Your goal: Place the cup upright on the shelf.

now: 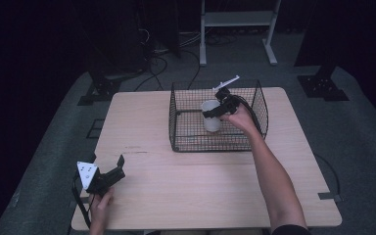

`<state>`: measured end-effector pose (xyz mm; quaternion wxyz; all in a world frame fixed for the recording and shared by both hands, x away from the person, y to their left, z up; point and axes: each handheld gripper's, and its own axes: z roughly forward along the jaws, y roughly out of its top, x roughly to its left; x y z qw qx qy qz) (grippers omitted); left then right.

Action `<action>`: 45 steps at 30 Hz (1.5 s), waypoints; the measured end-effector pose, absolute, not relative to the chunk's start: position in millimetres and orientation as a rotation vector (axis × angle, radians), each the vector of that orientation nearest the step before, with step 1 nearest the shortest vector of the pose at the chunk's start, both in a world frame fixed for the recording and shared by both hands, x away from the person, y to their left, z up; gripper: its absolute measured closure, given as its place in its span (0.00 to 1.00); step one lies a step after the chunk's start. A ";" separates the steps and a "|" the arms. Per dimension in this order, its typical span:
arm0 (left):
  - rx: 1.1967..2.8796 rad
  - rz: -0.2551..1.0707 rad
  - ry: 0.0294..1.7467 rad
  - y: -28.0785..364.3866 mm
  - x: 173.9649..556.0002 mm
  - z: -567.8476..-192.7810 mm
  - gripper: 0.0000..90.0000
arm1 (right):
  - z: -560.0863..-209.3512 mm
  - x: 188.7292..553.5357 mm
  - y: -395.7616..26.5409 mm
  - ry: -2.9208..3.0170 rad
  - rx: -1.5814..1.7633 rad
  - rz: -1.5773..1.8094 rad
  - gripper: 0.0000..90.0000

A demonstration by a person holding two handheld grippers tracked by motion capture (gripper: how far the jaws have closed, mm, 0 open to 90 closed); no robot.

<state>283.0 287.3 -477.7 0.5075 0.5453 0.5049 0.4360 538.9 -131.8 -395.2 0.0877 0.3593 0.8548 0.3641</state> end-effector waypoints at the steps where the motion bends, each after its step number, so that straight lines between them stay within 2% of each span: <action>1: 1.314 1.051 1.216 287.3 283.0 -477.7 0.00 | -395.8 538.9 -132.8 2.544 1.070 1.085 0.20; 19: 1.314 1.051 1.218 287.2 283.3 -477.7 0.00 | -394.5 534.6 -134.9 2.553 1.072 1.086 0.19; 24: 1.314 1.051 1.221 287.2 283.3 -477.7 0.00 | -392.0 532.3 -133.4 2.538 1.081 1.128 0.16; 45: 1.316 1.055 1.220 286.9 283.1 -477.7 0.00 | -352.5 508.3 -150.0 2.425 1.058 1.353 0.14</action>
